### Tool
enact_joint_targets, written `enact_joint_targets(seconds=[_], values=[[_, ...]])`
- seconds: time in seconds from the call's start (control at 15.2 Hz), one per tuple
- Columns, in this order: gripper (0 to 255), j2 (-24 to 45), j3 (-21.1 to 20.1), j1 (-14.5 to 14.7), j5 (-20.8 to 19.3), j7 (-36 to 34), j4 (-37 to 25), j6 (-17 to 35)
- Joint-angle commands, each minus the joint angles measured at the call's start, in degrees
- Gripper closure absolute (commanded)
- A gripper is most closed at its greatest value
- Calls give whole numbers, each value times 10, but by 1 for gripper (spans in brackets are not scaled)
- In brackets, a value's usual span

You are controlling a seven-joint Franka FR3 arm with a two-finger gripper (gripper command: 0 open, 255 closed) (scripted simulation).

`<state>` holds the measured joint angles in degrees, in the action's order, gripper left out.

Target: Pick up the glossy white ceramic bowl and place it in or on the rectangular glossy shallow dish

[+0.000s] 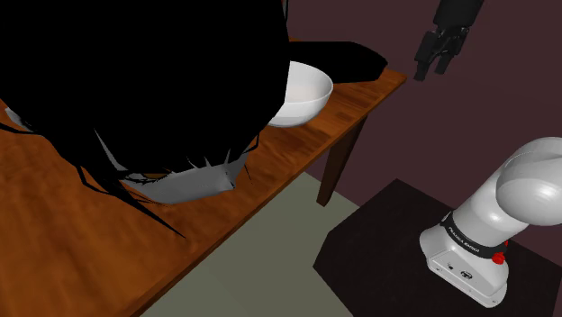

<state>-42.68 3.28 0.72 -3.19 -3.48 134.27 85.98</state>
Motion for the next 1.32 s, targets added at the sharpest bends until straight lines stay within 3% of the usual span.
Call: enact_joint_targets(seconds=[0.0, 0.66, 1.25], values=[[0, 0, 0, 0, 0, 0, 0, 0], [0, 74, -85, 45, 107, -111, -56, 49], [0, 172, -156, 74, 167, -205, -153, 97]])
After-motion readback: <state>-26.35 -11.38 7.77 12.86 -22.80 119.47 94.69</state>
